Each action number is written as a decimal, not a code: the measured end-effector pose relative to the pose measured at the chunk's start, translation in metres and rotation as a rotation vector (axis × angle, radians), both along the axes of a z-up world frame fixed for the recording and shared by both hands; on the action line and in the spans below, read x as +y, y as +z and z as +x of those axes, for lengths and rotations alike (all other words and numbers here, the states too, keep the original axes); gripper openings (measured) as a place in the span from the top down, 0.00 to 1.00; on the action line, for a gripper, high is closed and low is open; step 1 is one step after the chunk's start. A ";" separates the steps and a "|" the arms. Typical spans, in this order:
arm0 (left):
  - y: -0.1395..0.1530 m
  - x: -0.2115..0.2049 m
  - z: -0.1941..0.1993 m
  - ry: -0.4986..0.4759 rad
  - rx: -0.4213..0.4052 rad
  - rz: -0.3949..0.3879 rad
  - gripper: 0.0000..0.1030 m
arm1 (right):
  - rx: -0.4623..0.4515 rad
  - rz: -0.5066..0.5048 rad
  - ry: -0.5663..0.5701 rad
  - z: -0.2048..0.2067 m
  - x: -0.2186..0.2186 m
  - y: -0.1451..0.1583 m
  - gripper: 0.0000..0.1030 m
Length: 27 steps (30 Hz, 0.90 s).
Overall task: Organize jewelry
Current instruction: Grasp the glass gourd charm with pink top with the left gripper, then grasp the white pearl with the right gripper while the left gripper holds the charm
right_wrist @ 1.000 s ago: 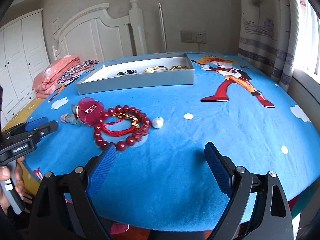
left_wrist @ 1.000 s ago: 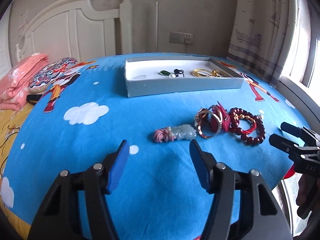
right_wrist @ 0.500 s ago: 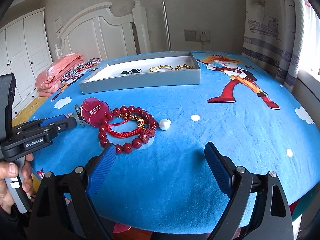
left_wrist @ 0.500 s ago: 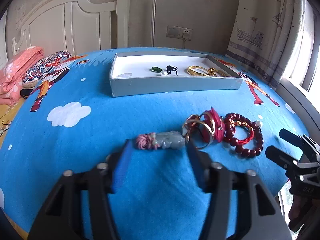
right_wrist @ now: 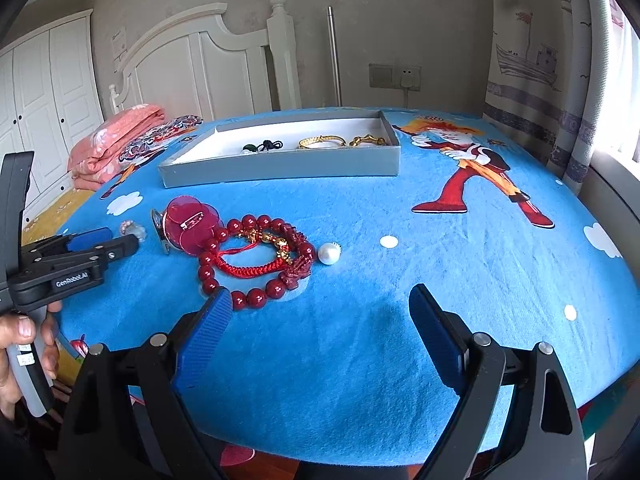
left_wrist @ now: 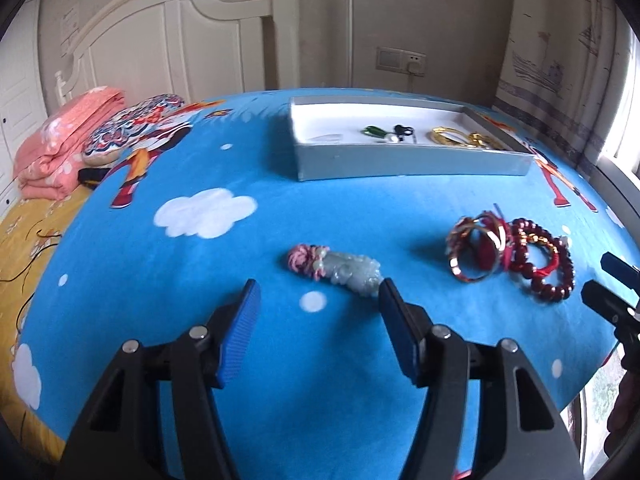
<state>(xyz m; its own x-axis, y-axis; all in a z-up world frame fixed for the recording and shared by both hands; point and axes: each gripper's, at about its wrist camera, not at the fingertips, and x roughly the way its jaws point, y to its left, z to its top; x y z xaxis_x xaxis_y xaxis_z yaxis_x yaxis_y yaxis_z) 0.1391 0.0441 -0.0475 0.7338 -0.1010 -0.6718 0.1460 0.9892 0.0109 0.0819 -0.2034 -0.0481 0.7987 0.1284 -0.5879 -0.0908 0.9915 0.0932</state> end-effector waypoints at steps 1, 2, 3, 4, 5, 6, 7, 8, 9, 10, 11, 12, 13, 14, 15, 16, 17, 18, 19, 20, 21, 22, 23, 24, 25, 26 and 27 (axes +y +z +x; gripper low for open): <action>0.000 0.003 -0.001 0.007 0.001 -0.005 0.42 | 0.000 -0.001 0.001 0.000 0.000 0.000 0.18; 0.001 0.007 -0.002 0.019 0.004 -0.012 0.42 | 0.000 -0.001 0.001 0.000 0.000 0.000 0.18; 0.001 0.008 -0.003 0.028 0.006 -0.015 0.42 | 0.000 0.000 -0.001 0.000 0.000 0.000 0.18; 0.002 0.009 -0.004 0.037 0.011 -0.025 0.42 | -0.002 0.001 -0.001 0.000 0.000 0.000 0.18; 0.003 0.011 -0.004 0.042 0.016 -0.038 0.42 | -0.002 0.000 -0.003 0.000 0.001 0.000 0.18; 0.004 0.012 -0.004 0.046 0.019 -0.066 0.42 | -0.002 0.000 -0.005 0.000 0.001 0.000 0.18; 0.005 0.012 -0.005 0.049 0.020 -0.087 0.42 | -0.003 0.000 -0.006 0.000 0.000 -0.001 0.18; 0.006 0.012 -0.004 0.053 0.021 -0.106 0.42 | -0.004 -0.001 -0.009 0.000 0.000 -0.001 0.18; 0.006 0.010 -0.003 0.058 0.021 -0.115 0.42 | -0.003 -0.001 -0.011 0.000 0.000 -0.001 0.18; 0.006 0.007 -0.001 0.064 0.022 -0.115 0.42 | -0.002 0.000 -0.014 0.001 -0.001 -0.002 0.18; 0.006 0.003 0.002 0.070 0.025 -0.113 0.42 | -0.001 0.001 -0.016 0.001 -0.002 -0.002 0.18; 0.005 0.000 0.006 0.078 0.030 -0.113 0.42 | -0.001 0.001 -0.019 0.001 -0.002 -0.002 0.18; 0.006 -0.003 0.009 0.086 0.029 -0.110 0.42 | 0.000 -0.001 -0.020 0.001 -0.002 -0.002 0.18; 0.006 -0.007 0.011 0.087 0.031 -0.113 0.42 | -0.001 -0.002 -0.020 0.001 -0.002 -0.002 0.18; 0.007 -0.011 0.015 0.084 0.032 -0.108 0.42 | -0.002 -0.002 -0.019 0.001 -0.002 -0.001 0.18; 0.006 -0.015 0.017 0.083 0.031 -0.090 0.43 | -0.003 -0.001 -0.020 0.001 -0.003 -0.001 0.18; 0.006 -0.021 0.019 0.078 0.028 -0.056 0.46 | -0.005 0.001 -0.020 0.001 -0.003 0.000 0.18; 0.005 -0.026 0.020 0.075 0.023 -0.014 0.57 | -0.008 0.003 -0.023 0.002 -0.004 0.001 0.18; 0.004 -0.028 0.019 0.073 0.017 0.010 0.66 | -0.009 -0.001 -0.030 0.004 -0.005 0.002 0.18; 0.004 -0.029 0.019 0.062 0.016 0.014 0.67 | -0.007 -0.005 -0.033 0.006 -0.005 0.003 0.18; 0.005 -0.030 0.018 0.056 0.017 0.018 0.70 | -0.008 -0.007 -0.034 0.009 -0.005 0.005 0.18; 0.005 -0.031 0.016 0.046 0.016 0.028 0.77 | -0.014 -0.010 -0.038 0.011 -0.006 0.007 0.18; 0.005 -0.031 0.015 0.039 0.015 0.036 0.77 | -0.019 -0.018 -0.047 0.014 -0.006 0.010 0.18; 0.005 -0.031 0.012 0.036 0.015 0.042 0.78 | -0.016 -0.024 -0.051 0.019 -0.006 0.011 0.19; 0.005 -0.030 0.011 0.035 0.017 0.039 0.81 | -0.013 -0.027 -0.053 0.023 -0.007 0.012 0.21; 0.006 -0.029 0.009 0.033 0.018 0.033 0.81 | -0.006 -0.027 -0.050 0.028 -0.007 0.013 0.26; 0.007 -0.027 0.007 0.030 0.019 0.031 0.81 | 0.004 -0.025 -0.044 0.033 -0.008 0.013 0.31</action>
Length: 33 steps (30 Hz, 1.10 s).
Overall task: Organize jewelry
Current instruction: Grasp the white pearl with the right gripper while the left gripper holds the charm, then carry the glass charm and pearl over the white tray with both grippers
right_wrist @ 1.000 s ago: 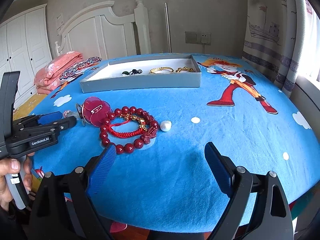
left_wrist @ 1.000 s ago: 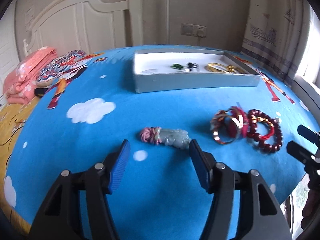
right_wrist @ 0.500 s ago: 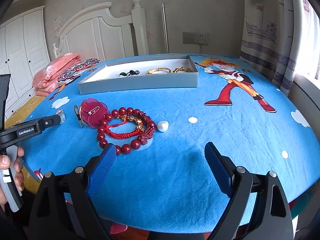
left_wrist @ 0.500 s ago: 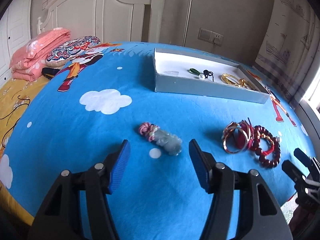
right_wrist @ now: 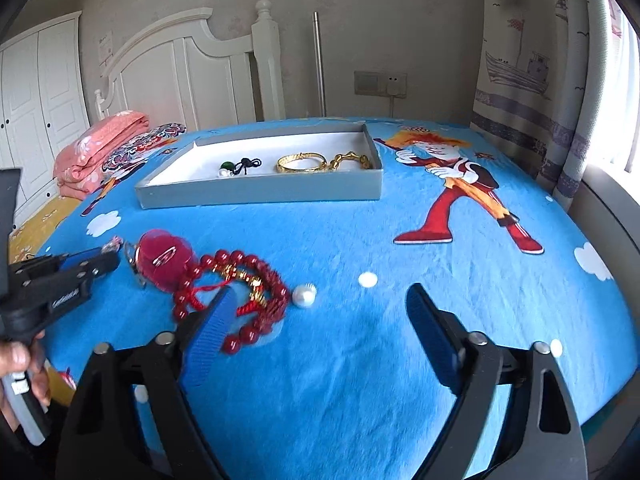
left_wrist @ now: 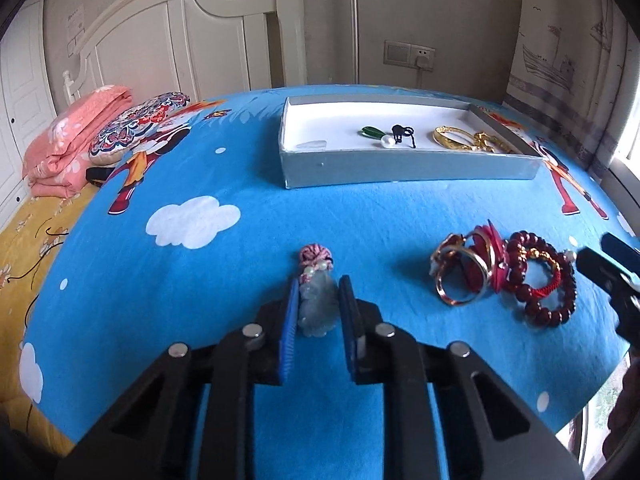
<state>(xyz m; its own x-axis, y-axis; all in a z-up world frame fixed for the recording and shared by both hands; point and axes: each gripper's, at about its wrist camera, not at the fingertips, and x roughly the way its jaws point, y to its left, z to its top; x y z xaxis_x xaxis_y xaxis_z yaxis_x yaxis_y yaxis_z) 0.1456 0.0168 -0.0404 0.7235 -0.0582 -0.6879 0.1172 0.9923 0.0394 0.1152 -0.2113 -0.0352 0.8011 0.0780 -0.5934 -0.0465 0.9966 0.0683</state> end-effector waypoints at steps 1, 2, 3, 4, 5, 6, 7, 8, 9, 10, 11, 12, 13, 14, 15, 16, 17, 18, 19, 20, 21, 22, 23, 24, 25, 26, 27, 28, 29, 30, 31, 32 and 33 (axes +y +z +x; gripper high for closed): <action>0.001 0.001 -0.002 -0.003 -0.002 -0.001 0.81 | 0.009 0.002 0.004 0.004 0.000 0.000 0.34; 0.003 0.002 -0.004 -0.005 -0.005 -0.003 0.81 | 0.021 0.006 0.009 0.008 -0.001 -0.001 0.42; 0.004 0.003 -0.006 -0.006 -0.009 -0.006 0.81 | 0.030 0.012 0.013 0.011 -0.002 -0.002 0.46; 0.007 0.004 -0.007 -0.006 -0.014 -0.011 0.81 | 0.037 0.015 0.019 0.013 -0.002 -0.003 0.48; 0.008 0.004 -0.009 -0.006 -0.019 -0.014 0.81 | 0.045 0.019 0.028 0.016 -0.002 -0.003 0.56; 0.011 0.005 -0.010 -0.008 -0.026 -0.017 0.81 | 0.049 0.030 0.038 0.017 -0.004 -0.004 0.65; 0.013 0.005 -0.011 -0.010 -0.031 -0.021 0.81 | 0.051 0.031 0.038 0.017 -0.004 -0.004 0.66; 0.014 0.005 -0.012 -0.011 -0.034 -0.023 0.81 | 0.054 0.023 0.035 0.018 -0.005 -0.004 0.68; 0.015 0.005 -0.013 -0.012 -0.036 -0.025 0.81 | 0.061 0.017 0.037 0.019 -0.006 -0.005 0.71; 0.016 0.004 -0.013 -0.014 -0.038 -0.027 0.81 | 0.069 0.010 0.036 0.019 -0.006 -0.008 0.73; 0.017 0.004 -0.014 -0.015 -0.038 -0.029 0.81 | 0.073 0.005 0.030 0.019 -0.008 -0.010 0.77; 0.016 0.004 -0.014 -0.016 -0.037 -0.030 0.81 | 0.068 0.002 0.027 0.018 -0.009 -0.010 0.80; 0.016 0.004 -0.014 -0.017 -0.035 -0.032 0.81 | 0.067 -0.006 0.023 0.017 -0.011 -0.010 0.81; 0.016 0.003 -0.014 -0.017 -0.033 -0.035 0.81 | 0.066 -0.014 0.019 0.016 -0.013 -0.010 0.81; 0.015 0.003 -0.015 -0.018 -0.032 -0.036 0.81 | 0.065 -0.021 0.017 0.016 -0.015 -0.011 0.83; 0.015 0.002 -0.015 -0.020 -0.032 -0.037 0.81 | 0.062 -0.026 0.022 0.016 -0.016 -0.012 0.84; 0.014 0.001 -0.016 -0.023 -0.031 -0.039 0.81 | 0.059 -0.022 0.028 0.015 -0.018 -0.012 0.84; 0.012 0.001 -0.015 -0.026 -0.028 -0.043 0.81 | 0.058 -0.023 0.033 0.015 -0.018 -0.013 0.84; 0.011 0.002 -0.015 -0.026 -0.026 -0.044 0.81 | 0.057 -0.023 0.035 0.016 -0.019 -0.013 0.84; 0.009 0.002 -0.014 -0.024 -0.022 -0.046 0.81 | 0.057 -0.017 0.031 0.017 -0.020 -0.013 0.84; 0.007 0.003 -0.014 -0.023 -0.018 -0.048 0.81 | 0.056 -0.011 0.026 0.017 -0.021 -0.012 0.84; 0.005 0.003 -0.014 -0.022 -0.016 -0.047 0.81 | 0.055 -0.009 0.024 0.018 -0.021 -0.013 0.83; 0.003 0.003 -0.014 -0.019 -0.013 -0.044 0.81 | 0.054 -0.012 0.025 0.018 -0.020 -0.013 0.83; 0.001 0.004 -0.014 -0.017 -0.012 -0.045 0.81 | 0.052 -0.018 0.026 0.019 -0.020 -0.013 0.83; -0.001 0.005 -0.014 -0.016 -0.011 -0.047 0.81 | 0.051 -0.018 0.027 0.020 -0.020 -0.013 0.83; -0.002 0.005 -0.014 -0.016 -0.010 -0.050 0.81 | 0.051 -0.016 0.029 0.020 -0.020 -0.013 0.83; -0.004 0.007 -0.014 -0.020 -0.016 -0.063 0.80 | 0.051 -0.015 0.030 0.022 -0.020 -0.013 0.83; -0.005 0.009 -0.015 -0.022 -0.019 -0.077 0.80 | 0.051 -0.014 0.031 0.023 -0.021 -0.013 0.83; -0.006 0.011 -0.016 -0.024 -0.028 -0.090 0.80 | 0.051 -0.014 0.034 0.025 -0.020 -0.012 0.83; -0.007 0.013 -0.017 -0.027 -0.037 -0.089 0.79 | 0.051 -0.017 0.036 0.027 -0.020 -0.012 0.83; -0.007 0.013 -0.017 -0.029 -0.042 -0.087 0.79 | 0.050 -0.018 0.036 0.028 -0.020 -0.012 0.83; -0.008 0.014 -0.018 -0.031 -0.049 -0.089 0.79 | 0.050 -0.018 0.036 0.030 -0.020 -0.012 0.83; -0.009 0.015 -0.019 -0.032 -0.056 -0.098 0.79 | 0.051 -0.020 0.038 0.031 -0.020 -0.012 0.83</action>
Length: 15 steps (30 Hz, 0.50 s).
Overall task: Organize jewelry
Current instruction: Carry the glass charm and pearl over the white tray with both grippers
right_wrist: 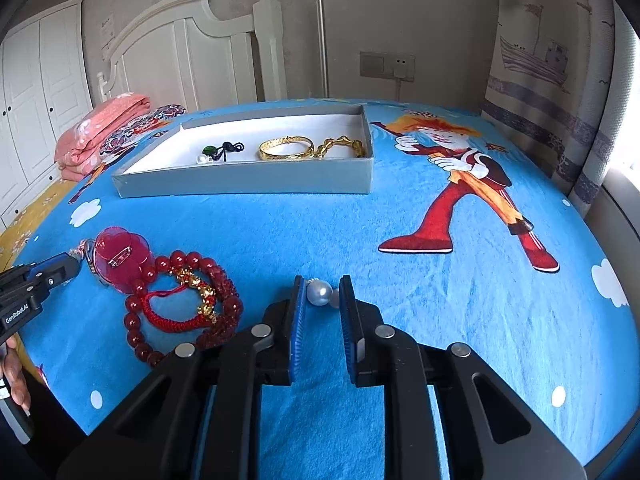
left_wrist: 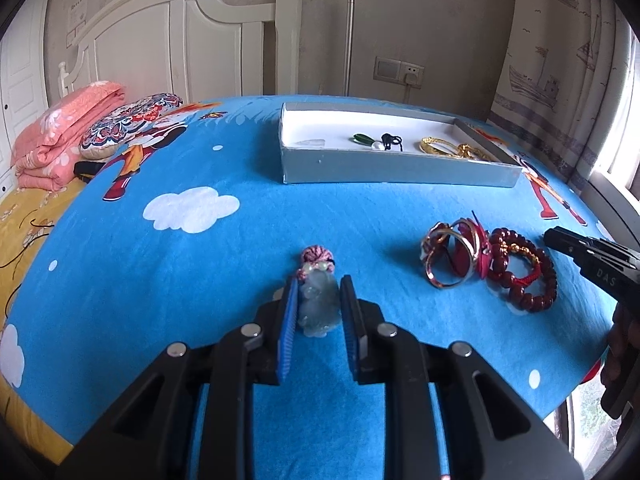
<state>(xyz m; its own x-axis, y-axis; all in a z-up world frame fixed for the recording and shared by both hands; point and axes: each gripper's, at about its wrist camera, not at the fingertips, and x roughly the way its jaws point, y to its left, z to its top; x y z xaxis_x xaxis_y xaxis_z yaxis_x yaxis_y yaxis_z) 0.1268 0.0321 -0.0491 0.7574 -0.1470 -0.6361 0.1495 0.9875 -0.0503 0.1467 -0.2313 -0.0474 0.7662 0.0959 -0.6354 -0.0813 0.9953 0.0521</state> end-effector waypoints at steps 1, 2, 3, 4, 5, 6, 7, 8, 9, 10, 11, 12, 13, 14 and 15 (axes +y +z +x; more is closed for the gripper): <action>0.000 0.001 -0.001 0.000 -0.005 -0.003 0.78 | 0.001 -0.005 0.002 0.001 0.001 0.000 0.83; -0.001 0.001 -0.002 -0.002 -0.010 -0.003 0.74 | 0.003 -0.012 0.005 0.002 0.002 0.000 0.83; -0.001 0.001 -0.003 -0.004 -0.016 -0.001 0.68 | 0.004 -0.017 0.007 0.003 0.003 0.000 0.83; -0.001 0.000 -0.003 -0.006 -0.018 0.001 0.67 | 0.003 -0.021 0.007 0.003 0.003 0.000 0.83; -0.001 -0.001 -0.004 -0.006 -0.020 0.006 0.66 | 0.000 -0.025 0.008 0.003 0.004 0.000 0.83; -0.002 -0.002 -0.004 -0.004 -0.022 0.014 0.67 | -0.002 -0.027 0.008 0.003 0.004 0.000 0.86; -0.002 -0.004 -0.004 -0.003 -0.020 0.024 0.68 | -0.002 -0.023 0.008 0.003 0.003 0.000 0.86; -0.001 -0.005 -0.003 0.001 -0.019 0.041 0.72 | -0.003 -0.018 0.008 0.003 0.002 0.000 0.86; -0.001 -0.008 -0.003 0.004 -0.021 0.073 0.80 | -0.005 -0.016 0.007 0.002 0.002 0.000 0.86; -0.001 -0.009 -0.004 0.003 -0.020 0.086 0.80 | -0.006 -0.017 0.006 0.002 0.002 0.000 0.87; -0.001 -0.008 -0.004 0.004 -0.017 0.083 0.80 | -0.008 -0.015 0.007 0.002 0.002 0.000 0.87; 0.000 -0.008 -0.003 0.006 -0.014 0.083 0.81 | -0.010 -0.008 0.006 0.002 0.001 0.000 0.87; 0.000 -0.009 -0.003 0.007 -0.013 0.090 0.81 | -0.011 -0.003 0.004 0.002 0.000 0.000 0.87; 0.000 -0.009 -0.003 0.008 -0.013 0.099 0.81 | -0.013 0.002 0.001 0.001 -0.001 0.000 0.87; 0.001 -0.010 -0.003 0.011 -0.010 0.102 0.81 | -0.015 0.004 -0.002 0.001 -0.001 0.000 0.87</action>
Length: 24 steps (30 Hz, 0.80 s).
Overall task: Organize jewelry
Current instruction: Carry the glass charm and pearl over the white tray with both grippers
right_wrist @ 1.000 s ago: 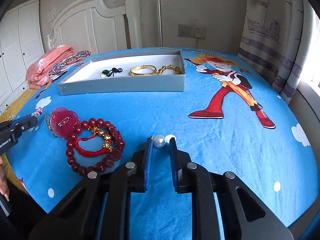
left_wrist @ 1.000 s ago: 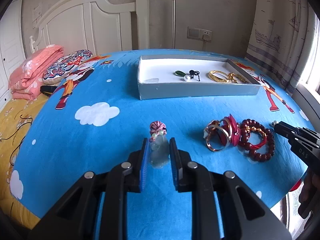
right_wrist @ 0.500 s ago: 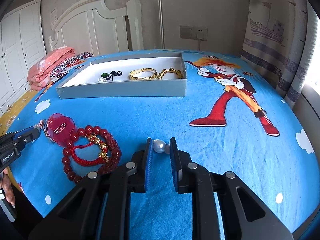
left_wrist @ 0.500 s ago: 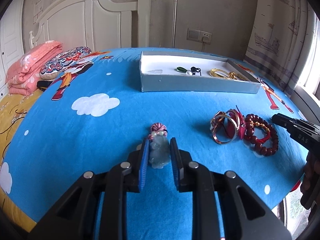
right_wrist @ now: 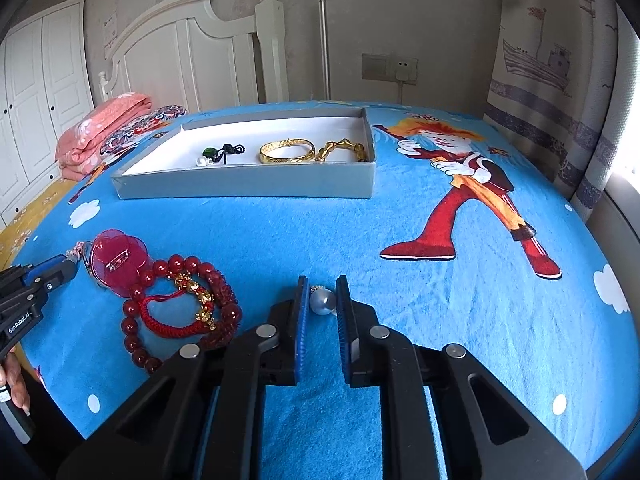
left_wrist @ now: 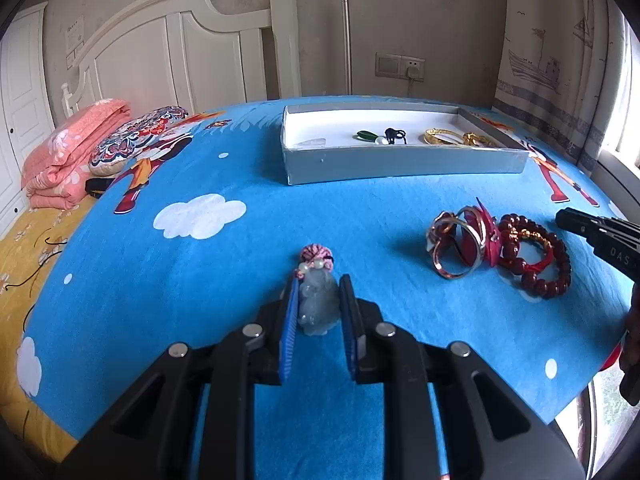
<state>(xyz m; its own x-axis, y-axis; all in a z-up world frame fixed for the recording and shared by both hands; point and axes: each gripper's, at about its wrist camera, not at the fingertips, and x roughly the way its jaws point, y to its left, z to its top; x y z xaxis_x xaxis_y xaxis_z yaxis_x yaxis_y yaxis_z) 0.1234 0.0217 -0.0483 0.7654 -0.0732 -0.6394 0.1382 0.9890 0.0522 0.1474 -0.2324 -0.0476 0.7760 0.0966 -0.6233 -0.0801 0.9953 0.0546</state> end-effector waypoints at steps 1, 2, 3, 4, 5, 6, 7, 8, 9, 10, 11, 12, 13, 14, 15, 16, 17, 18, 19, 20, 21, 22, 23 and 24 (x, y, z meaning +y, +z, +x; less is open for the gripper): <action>0.000 0.000 0.000 0.001 0.003 -0.004 0.81 | -0.005 0.001 -0.004 -0.001 -0.001 0.000 0.87; 0.001 0.000 0.000 0.002 0.004 -0.009 0.81 | -0.008 0.001 -0.009 -0.002 -0.001 0.000 0.87; 0.002 0.000 0.000 0.004 0.004 -0.014 0.81 | -0.010 0.004 -0.013 -0.002 -0.001 0.001 0.87; 0.003 0.001 0.000 0.009 0.001 -0.015 0.81 | -0.010 0.005 -0.016 -0.003 -0.002 0.001 0.87; 0.005 0.001 0.000 0.014 -0.002 -0.019 0.81 | -0.011 0.006 -0.021 -0.004 -0.003 0.001 0.87; 0.007 0.001 0.000 0.018 -0.007 -0.027 0.81 | -0.013 0.006 -0.026 -0.005 -0.003 0.001 0.87; 0.009 0.000 0.000 0.020 -0.012 -0.031 0.81 | -0.015 0.008 -0.030 -0.006 -0.004 0.002 0.87; 0.011 -0.002 -0.001 0.020 -0.018 -0.033 0.81 | -0.016 0.010 -0.034 -0.006 -0.004 0.002 0.87; 0.013 -0.003 -0.001 0.020 -0.024 -0.038 0.81 | -0.020 0.011 -0.039 -0.007 -0.004 0.004 0.87; 0.015 -0.005 -0.002 0.019 -0.029 -0.042 0.81 | -0.023 0.012 -0.042 -0.008 -0.004 0.005 0.87; 0.018 -0.007 -0.002 0.021 -0.036 -0.046 0.81 | -0.027 0.015 -0.045 -0.009 -0.004 0.007 0.87; 0.021 -0.011 -0.003 0.024 -0.045 -0.052 0.81 | -0.028 0.017 -0.048 -0.010 -0.003 0.009 0.87; 0.024 -0.013 -0.003 0.025 -0.051 -0.057 0.81 | -0.030 0.019 -0.050 -0.011 -0.002 0.011 0.87; 0.027 -0.016 -0.004 0.024 -0.058 -0.062 0.81 | -0.034 0.018 -0.051 -0.012 0.000 0.013 0.87; 0.031 -0.021 -0.004 0.022 -0.069 -0.067 0.81 | -0.037 0.016 -0.047 -0.013 0.004 0.015 0.87; 0.033 -0.024 -0.005 0.020 -0.076 -0.069 0.81 | -0.041 0.017 -0.043 -0.014 0.006 0.017 0.87; 0.036 -0.028 -0.005 0.017 -0.082 -0.071 0.81 | -0.043 0.017 -0.042 -0.014 0.008 0.018 0.87; 0.040 -0.033 -0.006 0.010 -0.087 -0.073 0.81 | -0.046 0.019 -0.039 -0.015 0.011 0.020 0.87; 0.042 -0.036 -0.006 0.003 -0.090 -0.074 0.81 | -0.047 0.021 -0.035 -0.015 0.014 0.022 0.87; 0.044 -0.041 -0.007 -0.004 -0.092 -0.074 0.81 | -0.048 0.024 -0.029 -0.016 0.017 0.023 0.87; 0.045 -0.044 -0.006 -0.008 -0.093 -0.073 0.81 | -0.049 0.025 -0.025 -0.017 0.019 0.025 0.87; 0.046 -0.048 -0.007 -0.015 -0.093 -0.072 0.81 | -0.051 0.025 -0.019 -0.018 0.023 0.027 0.87; 0.047 -0.050 -0.007 -0.021 -0.093 -0.074 0.81 | -0.053 0.028 -0.012 -0.020 0.026 0.029 0.87; 0.049 -0.052 -0.007 -0.025 -0.094 -0.076 0.81 | -0.056 0.031 -0.006 -0.021 0.028 0.031 0.87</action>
